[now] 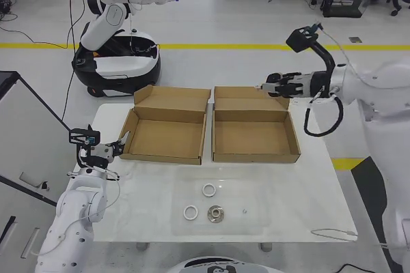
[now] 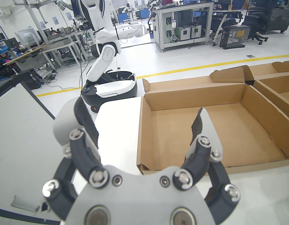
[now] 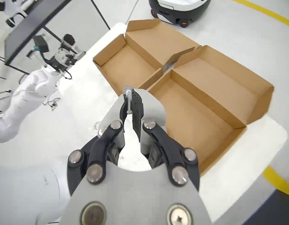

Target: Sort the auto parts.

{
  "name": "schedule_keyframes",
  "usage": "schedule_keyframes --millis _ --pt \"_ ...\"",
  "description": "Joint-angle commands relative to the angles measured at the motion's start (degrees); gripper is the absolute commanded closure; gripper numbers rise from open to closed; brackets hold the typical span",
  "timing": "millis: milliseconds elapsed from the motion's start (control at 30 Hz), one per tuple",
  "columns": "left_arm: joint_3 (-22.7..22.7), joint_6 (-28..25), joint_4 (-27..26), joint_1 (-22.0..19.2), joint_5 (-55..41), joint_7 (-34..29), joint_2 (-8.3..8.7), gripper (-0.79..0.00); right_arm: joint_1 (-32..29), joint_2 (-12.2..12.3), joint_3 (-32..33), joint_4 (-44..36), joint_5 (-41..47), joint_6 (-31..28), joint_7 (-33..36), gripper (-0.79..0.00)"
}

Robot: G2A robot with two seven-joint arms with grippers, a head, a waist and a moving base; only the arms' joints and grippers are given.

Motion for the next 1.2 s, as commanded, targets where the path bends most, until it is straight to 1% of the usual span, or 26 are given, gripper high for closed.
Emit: schedule_keyframes --millis 0,267,467,767,867,1167 --pt "0.0 0.0 0.0 0.0 0.0 0.0 0.0 -0.785 3.1 -0.3 -2.8 2.3 -2.3 -0.6 1.0 0.0" --pt "0.0 0.0 0.0 0.0 0.0 0.0 0.0 -0.785 12.2 -2.1 -14.2 12.5 -9.5 -2.3 3.9 0.0" --pt "0.0 0.0 0.0 0.0 0.0 0.0 0.0 -0.785 16.2 -3.9 -22.0 19.4 -12.8 -4.1 4.9 0.0" --pt "0.0 0.0 0.0 0.0 0.0 0.0 0.0 -0.785 18.8 -6.7 -31.1 29.2 -17.8 -6.2 4.2 0.0" --pt "0.0 0.0 0.0 0.0 0.0 0.0 0.0 -0.785 19.1 -7.8 -33.4 32.2 -17.3 -6.7 3.9 0.0" --pt "0.0 0.0 0.0 0.0 0.0 0.0 0.0 -0.785 20.1 -11.2 -40.5 39.8 -21.1 -7.7 3.1 0.0"
